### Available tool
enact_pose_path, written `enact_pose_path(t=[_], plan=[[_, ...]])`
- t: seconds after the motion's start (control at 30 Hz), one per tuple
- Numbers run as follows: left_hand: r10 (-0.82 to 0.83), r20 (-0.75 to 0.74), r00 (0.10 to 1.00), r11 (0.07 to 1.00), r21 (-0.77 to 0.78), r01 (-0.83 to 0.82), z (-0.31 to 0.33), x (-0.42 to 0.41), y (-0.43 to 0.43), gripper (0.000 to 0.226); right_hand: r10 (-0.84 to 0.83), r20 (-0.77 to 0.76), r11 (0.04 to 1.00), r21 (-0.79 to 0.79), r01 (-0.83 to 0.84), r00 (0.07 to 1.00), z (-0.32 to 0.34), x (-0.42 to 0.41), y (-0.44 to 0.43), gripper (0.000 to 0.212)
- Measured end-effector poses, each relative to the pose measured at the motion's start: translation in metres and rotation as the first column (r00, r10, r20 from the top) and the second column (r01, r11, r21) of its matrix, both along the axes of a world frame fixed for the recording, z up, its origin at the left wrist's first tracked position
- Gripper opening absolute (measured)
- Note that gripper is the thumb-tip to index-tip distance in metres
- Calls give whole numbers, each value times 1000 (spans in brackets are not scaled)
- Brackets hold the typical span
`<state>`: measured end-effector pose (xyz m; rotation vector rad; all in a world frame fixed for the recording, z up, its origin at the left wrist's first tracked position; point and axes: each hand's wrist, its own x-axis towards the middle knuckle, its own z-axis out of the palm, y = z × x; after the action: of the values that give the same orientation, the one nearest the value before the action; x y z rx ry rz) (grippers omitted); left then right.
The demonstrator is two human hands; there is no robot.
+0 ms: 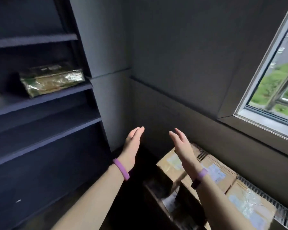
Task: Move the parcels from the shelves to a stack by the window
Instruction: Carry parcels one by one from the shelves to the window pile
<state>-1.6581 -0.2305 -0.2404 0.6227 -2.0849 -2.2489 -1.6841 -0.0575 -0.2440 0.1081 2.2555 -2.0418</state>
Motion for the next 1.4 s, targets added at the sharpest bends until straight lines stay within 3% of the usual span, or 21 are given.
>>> enact_pose_path(t=[0.23,0.43,0.77,0.9,1.07,1.17,1.3,1.4], plan=[[361,-92,928,931,-21,-364,60,52,-167,46,342,-87,939,10,-343,936,47,15,-173,58],[499,-174,849,858,-41,-513,81,139,-295,53,569,-102,820,-9,-573,816,76,70,-326,59],[693,-192,695,706,-14,-708,92,270,-428,52,778,-98,618,-54,-784,620,82,162,-503,54],[780,-181,599,618,70,-783,93,317,-464,50,851,-49,515,-127,-848,524,85,202,-565,44],[881,-202,428,469,258,-845,84,377,-505,48,915,-25,368,-357,-859,403,84,249,-640,42],[920,-209,332,382,287,-879,80,404,-532,49,955,-27,258,-414,-873,295,78,275,-685,37],[967,-201,159,217,312,-925,84,436,-573,48,992,-23,98,-456,-884,121,73,301,-751,52],[984,-175,41,104,368,-924,88,458,-603,51,1000,-18,-7,-481,-877,2,74,318,-799,52]])
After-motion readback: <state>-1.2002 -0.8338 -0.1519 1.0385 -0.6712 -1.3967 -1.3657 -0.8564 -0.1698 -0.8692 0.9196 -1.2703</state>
